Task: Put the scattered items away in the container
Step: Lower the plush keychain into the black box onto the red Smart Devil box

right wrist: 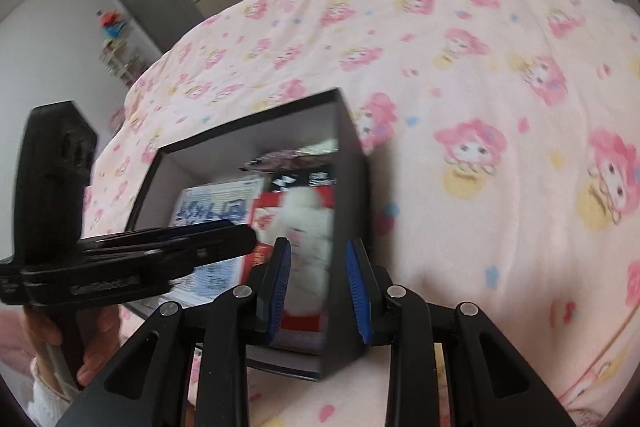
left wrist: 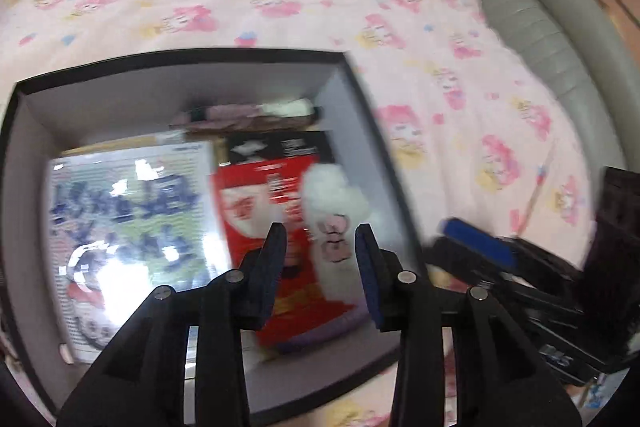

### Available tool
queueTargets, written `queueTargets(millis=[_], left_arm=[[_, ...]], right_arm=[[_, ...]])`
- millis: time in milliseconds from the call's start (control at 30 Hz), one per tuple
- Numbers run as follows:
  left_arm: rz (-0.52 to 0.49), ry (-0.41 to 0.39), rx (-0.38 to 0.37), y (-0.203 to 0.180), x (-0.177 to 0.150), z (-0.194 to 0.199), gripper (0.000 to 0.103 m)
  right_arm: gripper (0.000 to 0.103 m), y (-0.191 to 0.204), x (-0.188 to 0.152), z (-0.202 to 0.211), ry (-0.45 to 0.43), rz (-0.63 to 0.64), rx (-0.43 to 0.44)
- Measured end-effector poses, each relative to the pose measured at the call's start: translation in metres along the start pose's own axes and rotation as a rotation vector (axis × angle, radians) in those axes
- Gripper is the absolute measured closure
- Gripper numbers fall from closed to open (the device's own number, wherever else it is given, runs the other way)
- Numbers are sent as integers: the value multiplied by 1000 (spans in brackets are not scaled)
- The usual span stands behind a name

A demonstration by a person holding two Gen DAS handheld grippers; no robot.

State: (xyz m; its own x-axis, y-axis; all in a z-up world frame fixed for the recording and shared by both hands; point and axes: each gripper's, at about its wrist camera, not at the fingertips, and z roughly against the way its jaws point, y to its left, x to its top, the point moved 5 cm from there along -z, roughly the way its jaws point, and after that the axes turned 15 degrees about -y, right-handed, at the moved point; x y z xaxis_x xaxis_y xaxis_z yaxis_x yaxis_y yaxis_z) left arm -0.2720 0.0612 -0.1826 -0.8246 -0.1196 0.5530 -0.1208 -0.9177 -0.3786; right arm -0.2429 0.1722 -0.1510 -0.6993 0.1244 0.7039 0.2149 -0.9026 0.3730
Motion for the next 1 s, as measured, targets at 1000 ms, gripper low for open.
queueTargets(millis=[1000], left_arm=[[148,198,-129,-28,-44,-38,48]], right_arm=[[77,-29,-22,11,-5,-115,-20]])
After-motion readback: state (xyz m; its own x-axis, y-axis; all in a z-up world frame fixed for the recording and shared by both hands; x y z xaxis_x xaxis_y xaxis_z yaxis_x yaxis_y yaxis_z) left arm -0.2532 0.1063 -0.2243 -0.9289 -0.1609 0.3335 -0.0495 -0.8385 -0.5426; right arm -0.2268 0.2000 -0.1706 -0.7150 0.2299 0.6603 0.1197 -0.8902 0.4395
